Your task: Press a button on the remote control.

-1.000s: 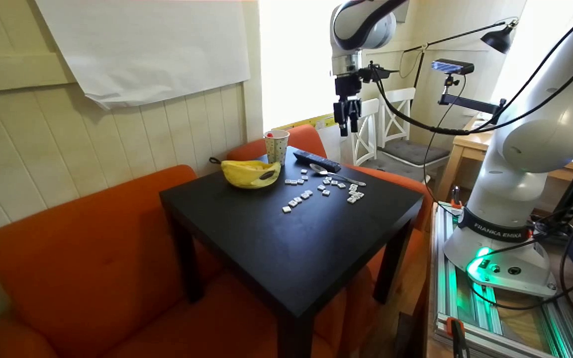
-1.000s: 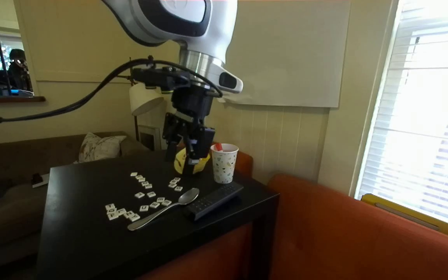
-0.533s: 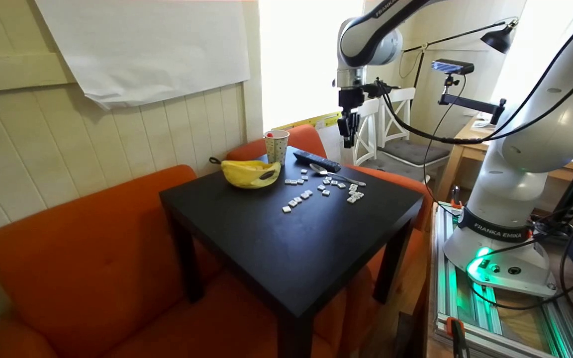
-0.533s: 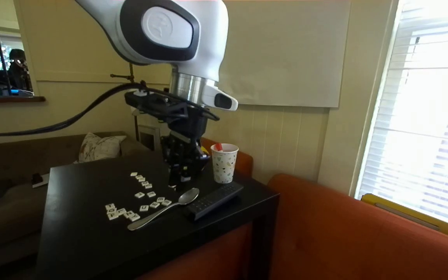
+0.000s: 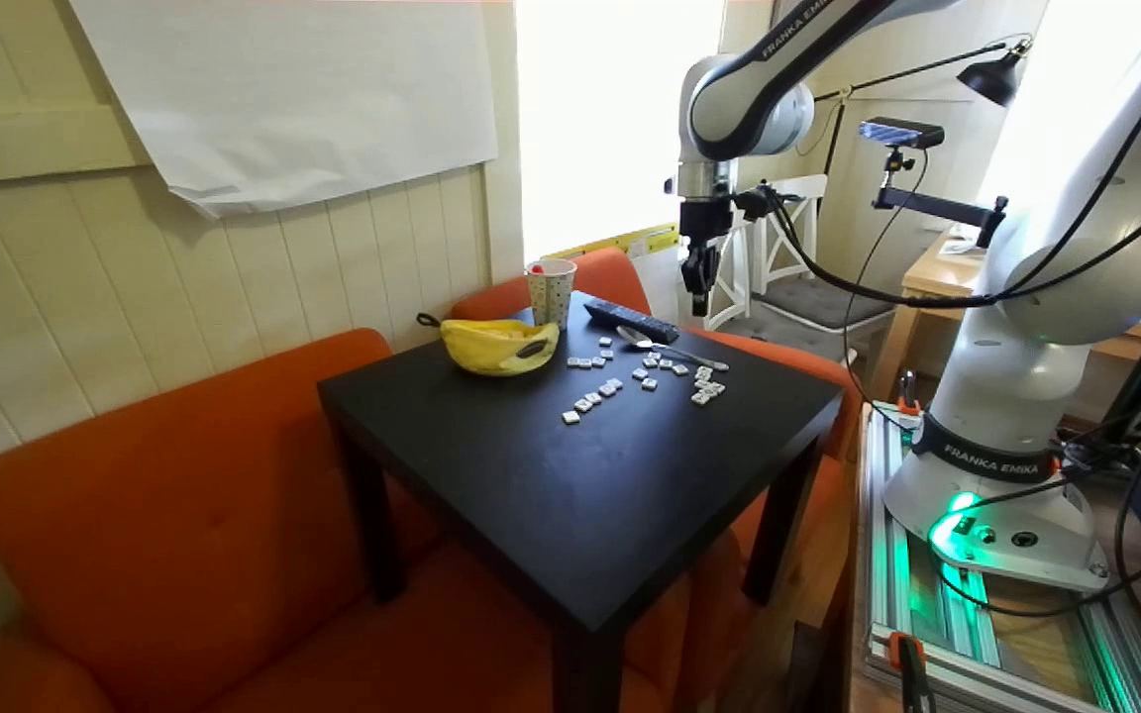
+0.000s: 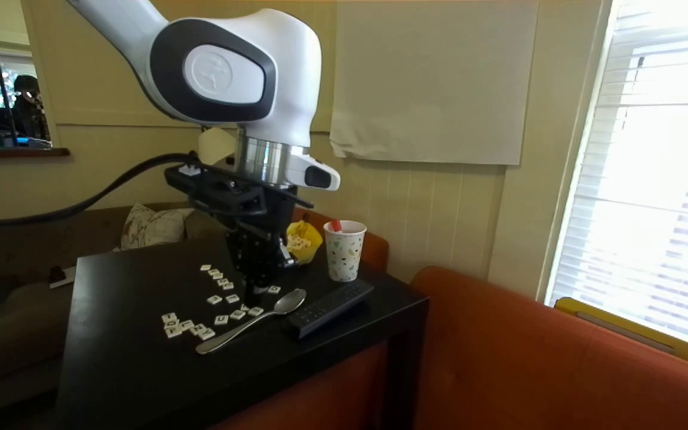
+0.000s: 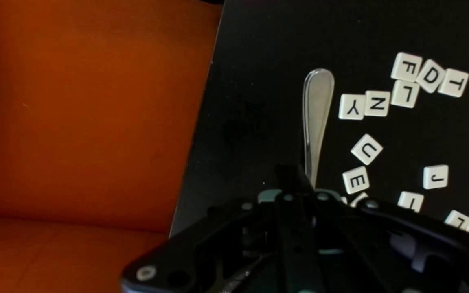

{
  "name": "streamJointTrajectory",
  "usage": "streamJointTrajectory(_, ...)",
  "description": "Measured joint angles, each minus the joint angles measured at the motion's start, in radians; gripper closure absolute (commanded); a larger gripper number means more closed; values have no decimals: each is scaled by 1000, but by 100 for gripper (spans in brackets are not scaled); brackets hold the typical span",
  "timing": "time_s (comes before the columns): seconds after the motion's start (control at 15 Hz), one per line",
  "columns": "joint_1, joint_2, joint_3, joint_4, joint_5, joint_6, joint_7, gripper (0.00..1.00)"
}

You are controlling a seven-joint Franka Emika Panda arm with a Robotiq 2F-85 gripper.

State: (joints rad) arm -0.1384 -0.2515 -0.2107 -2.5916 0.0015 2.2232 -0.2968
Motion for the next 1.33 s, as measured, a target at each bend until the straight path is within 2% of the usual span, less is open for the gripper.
streamJointTrajectory(0.33, 21, -9, 15, -29, 1, 118, 0, 100)
streamJointTrajectory(0.53, 24, -9, 39, -25, -8, 143, 17, 100)
streamJointTrajectory(1.0, 16, -2, 75, -13, -114, 129, 156, 99)
streamJointTrajectory(1.13, 16, 0, 80, 3, -115, 61, 160, 99)
streamJointTrajectory(1.33, 17, 0, 81, 13, -115, 39, 160, 99)
